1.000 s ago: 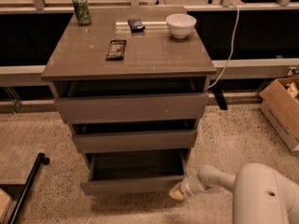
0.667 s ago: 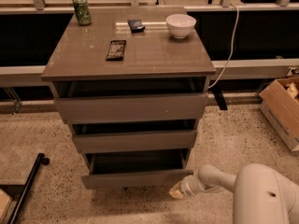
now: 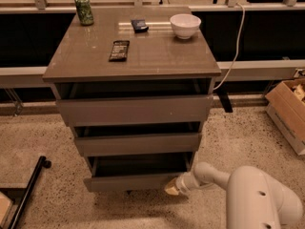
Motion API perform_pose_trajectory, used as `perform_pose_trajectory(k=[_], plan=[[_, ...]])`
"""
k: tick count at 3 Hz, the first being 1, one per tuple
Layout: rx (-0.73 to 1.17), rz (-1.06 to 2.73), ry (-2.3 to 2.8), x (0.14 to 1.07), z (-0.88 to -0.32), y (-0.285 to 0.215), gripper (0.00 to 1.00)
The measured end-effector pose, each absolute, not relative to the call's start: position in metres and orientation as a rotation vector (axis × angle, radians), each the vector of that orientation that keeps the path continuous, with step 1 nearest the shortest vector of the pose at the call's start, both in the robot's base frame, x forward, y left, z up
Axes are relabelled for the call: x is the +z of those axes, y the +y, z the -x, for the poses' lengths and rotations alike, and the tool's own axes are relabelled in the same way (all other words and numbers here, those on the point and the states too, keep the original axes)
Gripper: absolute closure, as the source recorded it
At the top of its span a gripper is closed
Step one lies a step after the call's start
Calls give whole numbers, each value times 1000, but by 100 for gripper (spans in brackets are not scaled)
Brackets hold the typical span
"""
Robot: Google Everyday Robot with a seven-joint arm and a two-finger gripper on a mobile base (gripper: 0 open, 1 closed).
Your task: Close bottom drawer
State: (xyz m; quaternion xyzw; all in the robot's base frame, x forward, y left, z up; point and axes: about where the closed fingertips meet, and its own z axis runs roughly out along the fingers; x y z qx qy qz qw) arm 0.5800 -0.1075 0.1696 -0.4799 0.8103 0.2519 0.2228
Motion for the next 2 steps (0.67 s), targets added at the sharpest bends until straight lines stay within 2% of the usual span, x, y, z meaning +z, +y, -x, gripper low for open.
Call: perform_pose_trajectory(k=[1,2], plan=[[652,1326,2190,170,-624,-105,100],[652,1326,2189,169,-623,-105,100]])
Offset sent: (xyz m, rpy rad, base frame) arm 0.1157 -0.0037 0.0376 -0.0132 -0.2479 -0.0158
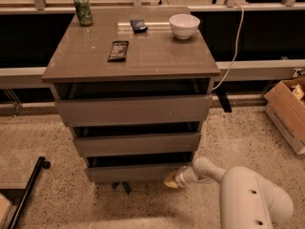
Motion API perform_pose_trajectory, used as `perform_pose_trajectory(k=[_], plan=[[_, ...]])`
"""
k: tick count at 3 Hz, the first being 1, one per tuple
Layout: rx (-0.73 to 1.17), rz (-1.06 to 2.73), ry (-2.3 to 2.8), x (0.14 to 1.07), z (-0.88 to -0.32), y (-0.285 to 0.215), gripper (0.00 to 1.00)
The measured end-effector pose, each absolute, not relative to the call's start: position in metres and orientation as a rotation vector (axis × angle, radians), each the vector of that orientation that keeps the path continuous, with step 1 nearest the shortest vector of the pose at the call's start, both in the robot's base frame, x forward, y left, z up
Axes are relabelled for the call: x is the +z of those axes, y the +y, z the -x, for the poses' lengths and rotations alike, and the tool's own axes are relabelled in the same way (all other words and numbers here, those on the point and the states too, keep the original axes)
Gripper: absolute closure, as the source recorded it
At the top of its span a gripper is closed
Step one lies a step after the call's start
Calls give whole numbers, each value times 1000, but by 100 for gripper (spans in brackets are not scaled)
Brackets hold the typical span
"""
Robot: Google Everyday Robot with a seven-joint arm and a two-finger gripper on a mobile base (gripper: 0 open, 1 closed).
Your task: Close bottom drawer
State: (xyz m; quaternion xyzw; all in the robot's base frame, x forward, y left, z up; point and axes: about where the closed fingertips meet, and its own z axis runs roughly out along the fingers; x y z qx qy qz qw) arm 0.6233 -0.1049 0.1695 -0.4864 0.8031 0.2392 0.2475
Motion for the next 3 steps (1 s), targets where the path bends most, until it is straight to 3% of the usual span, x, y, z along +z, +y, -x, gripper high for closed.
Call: perform_pose_trajectory(k=[2,3], plan=[[662,1331,2189,166,-620,-100,59],[669,1334,2190,164,-618,-97,28]])
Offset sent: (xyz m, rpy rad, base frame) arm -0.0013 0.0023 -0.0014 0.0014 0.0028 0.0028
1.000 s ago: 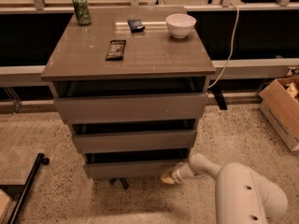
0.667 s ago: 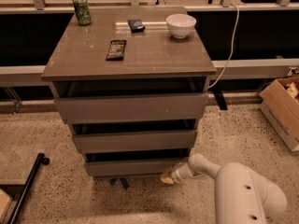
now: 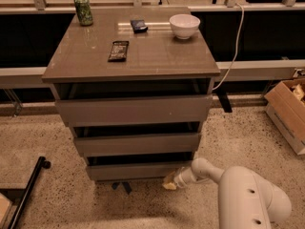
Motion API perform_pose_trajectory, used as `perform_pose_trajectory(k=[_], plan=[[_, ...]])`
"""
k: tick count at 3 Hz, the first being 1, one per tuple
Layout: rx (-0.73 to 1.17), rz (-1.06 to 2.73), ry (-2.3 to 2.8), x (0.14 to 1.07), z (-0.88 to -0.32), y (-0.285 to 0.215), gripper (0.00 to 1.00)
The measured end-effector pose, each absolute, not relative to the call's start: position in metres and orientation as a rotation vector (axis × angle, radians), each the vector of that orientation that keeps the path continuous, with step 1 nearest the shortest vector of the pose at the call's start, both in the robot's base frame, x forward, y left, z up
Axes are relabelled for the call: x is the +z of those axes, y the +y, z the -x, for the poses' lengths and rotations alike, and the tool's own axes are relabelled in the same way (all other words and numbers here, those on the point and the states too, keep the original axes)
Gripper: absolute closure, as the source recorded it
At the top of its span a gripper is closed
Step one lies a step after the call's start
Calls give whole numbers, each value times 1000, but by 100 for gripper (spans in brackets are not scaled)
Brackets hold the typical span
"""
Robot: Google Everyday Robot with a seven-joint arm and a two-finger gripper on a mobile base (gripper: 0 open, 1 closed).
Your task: Close bottom drawer
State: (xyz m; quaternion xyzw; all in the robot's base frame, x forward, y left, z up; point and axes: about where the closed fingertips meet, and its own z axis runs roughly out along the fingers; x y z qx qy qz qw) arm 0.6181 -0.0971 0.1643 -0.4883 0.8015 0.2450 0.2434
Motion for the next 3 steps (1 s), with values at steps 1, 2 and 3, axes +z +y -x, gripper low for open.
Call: perform_pose_trajectory(k=[1,2,3], plan=[[674,1336,2190,163,-617,-95,3],[676,1337,2190,162,-616,-94,0],[676,1337,2190,162,-616,-94,0]])
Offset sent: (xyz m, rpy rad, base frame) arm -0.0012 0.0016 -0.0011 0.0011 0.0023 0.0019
